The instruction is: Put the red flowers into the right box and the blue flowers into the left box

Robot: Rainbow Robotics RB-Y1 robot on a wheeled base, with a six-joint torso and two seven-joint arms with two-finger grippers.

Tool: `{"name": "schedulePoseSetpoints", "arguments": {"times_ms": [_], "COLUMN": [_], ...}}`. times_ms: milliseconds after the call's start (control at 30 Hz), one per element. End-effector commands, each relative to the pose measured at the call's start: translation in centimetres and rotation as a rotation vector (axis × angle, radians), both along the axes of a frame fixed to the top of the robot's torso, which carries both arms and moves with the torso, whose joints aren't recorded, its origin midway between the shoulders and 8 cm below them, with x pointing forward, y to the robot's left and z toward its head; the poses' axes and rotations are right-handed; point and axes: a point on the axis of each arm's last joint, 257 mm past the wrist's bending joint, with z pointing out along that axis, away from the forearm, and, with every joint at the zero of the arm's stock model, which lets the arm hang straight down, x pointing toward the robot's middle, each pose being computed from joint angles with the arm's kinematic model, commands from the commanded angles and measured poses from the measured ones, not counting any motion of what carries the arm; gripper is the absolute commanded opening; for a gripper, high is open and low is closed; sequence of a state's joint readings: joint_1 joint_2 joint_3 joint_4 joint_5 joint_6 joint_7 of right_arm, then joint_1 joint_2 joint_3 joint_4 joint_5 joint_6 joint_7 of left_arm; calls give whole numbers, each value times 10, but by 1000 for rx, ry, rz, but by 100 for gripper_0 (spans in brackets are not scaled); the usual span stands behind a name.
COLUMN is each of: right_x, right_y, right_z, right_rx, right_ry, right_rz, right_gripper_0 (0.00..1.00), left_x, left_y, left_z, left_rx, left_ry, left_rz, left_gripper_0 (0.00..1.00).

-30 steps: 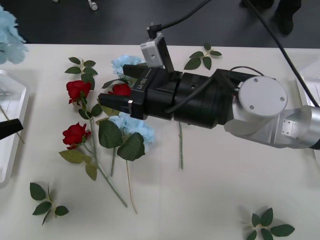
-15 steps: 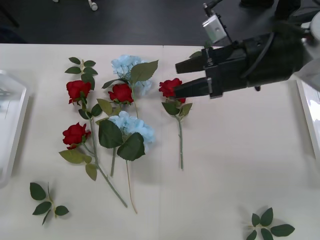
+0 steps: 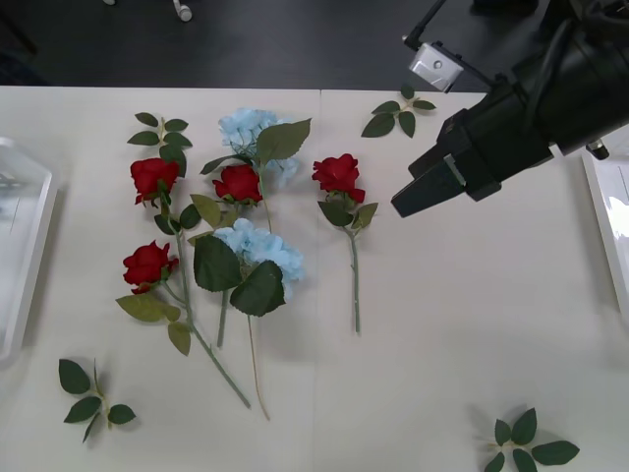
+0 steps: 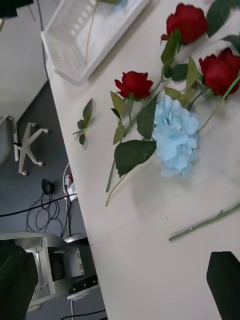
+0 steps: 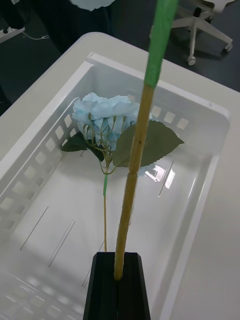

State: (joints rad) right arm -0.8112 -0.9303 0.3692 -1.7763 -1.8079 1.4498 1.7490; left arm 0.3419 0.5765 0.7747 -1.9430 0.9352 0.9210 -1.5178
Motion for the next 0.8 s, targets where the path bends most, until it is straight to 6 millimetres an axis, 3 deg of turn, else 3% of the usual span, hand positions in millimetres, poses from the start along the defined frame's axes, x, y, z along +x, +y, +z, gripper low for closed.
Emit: {"name": "schedulePoseSetpoints", "arguments": {"times_ms": [33, 267, 567, 800], "right_x": [-15, -20, -3, 16], "right_y": [25, 49, 58, 67], "right_z": [-3, -43, -109, -135], "right_rx": [-50, -135, -232, -216], "right_ry": [3, 17, 36, 129], "right_rz": [-40, -140, -306, -489], "right_gripper_0": [100, 100, 100, 100], "left_x": [9, 13, 35, 54], "left_y": [15, 39, 51, 61], "left_z": [1, -30, -76, -103], "left_rx": [-42, -44, -84, -93], "left_ry": [7, 163, 273, 302], "left_rz": [78, 154, 211, 249], "left_gripper_0": [0, 0, 0, 0]}}
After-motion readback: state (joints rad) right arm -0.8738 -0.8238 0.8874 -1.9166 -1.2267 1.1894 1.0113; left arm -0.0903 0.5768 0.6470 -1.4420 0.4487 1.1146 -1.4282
